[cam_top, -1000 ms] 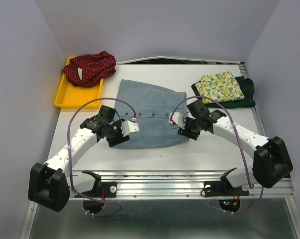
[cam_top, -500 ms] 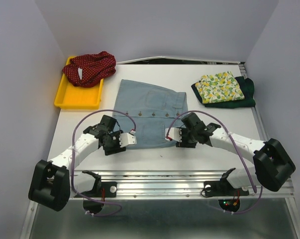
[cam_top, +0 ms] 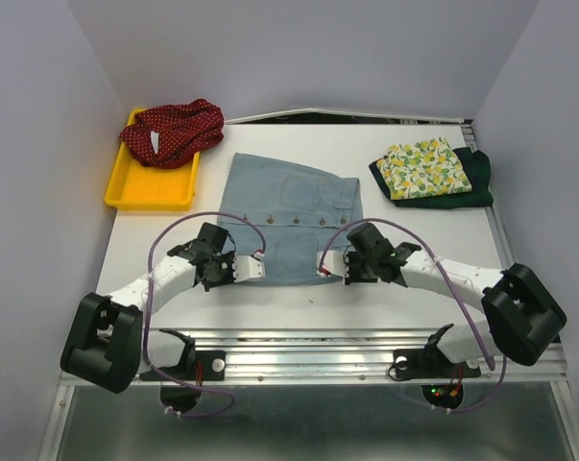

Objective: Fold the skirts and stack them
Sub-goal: Fold the skirt

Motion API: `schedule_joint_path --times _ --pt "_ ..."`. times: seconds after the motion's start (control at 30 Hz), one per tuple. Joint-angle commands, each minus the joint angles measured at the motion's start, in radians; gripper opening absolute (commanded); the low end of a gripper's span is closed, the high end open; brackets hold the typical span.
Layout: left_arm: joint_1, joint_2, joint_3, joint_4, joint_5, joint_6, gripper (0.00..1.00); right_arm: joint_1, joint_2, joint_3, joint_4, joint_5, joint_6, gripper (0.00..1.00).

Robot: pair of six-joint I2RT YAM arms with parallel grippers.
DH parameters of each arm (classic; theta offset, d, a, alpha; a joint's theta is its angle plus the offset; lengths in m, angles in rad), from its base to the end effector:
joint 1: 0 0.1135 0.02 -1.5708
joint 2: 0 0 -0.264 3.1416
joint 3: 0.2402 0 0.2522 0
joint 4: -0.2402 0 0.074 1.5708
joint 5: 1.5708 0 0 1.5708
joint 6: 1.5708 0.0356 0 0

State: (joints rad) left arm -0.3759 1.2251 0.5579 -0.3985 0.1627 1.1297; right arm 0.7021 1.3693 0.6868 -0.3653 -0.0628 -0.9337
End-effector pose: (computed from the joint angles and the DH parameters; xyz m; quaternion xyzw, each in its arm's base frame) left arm 0.1959 -0.0835 0.1619 0.6746 0.6904 0.0185 0.2605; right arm 0.1893 0.1630 0.1693 -0.7101 0.6543 0.0003 0.2602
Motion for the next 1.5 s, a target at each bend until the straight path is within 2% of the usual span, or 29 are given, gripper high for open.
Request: schedule_joint_path --times 0.0,0.03,0.07,0.23,0.33,0.67,0.77,0.87,1.03,1.2,1.47 --pt "0.005 -0.001 0.008 -0.005 0.018 -0.010 0.08 0.010 -0.021 0.032 0.025 0.004 0.074 0.01" --pt "0.009 -0.004 0.022 -0.019 0.024 -0.019 0.02 0.010 -0.025 0.045 0.017 0.006 0.090 0.01" --pt "0.017 -0.009 0.057 -0.029 0.027 -0.031 0.00 0.010 -0.035 0.068 0.003 0.006 0.099 0.01" --pt "0.095 -0.006 0.201 -0.140 0.063 -0.090 0.00 0.010 -0.065 0.115 -0.093 -0.054 0.162 0.01" --pt "0.135 -0.047 0.226 -0.190 0.067 -0.084 0.00 0.010 -0.085 0.128 -0.121 -0.078 0.183 0.01" --pt "0.146 -0.326 0.204 -0.345 0.069 -0.093 0.00 0.000 -0.182 0.212 -0.380 -0.198 0.216 0.01" --pt "0.146 -0.447 0.232 -0.382 0.081 -0.148 0.00 0.000 -0.226 0.233 -0.449 -0.255 0.231 0.01" --pt "0.146 -0.504 0.272 -0.410 0.092 -0.206 0.00 0.000 -0.260 0.234 -0.474 -0.282 0.249 0.01" --pt "0.146 -0.510 0.319 -0.373 0.074 -0.245 0.00 0.000 -0.256 0.244 -0.466 -0.279 0.292 0.01" --pt "0.146 -0.452 0.356 -0.344 0.069 -0.235 0.00 -0.010 -0.228 0.284 -0.442 -0.250 0.305 0.01" --pt "0.146 -0.386 0.412 -0.378 0.136 -0.197 0.00 -0.032 -0.219 0.267 -0.411 -0.232 0.289 0.01"
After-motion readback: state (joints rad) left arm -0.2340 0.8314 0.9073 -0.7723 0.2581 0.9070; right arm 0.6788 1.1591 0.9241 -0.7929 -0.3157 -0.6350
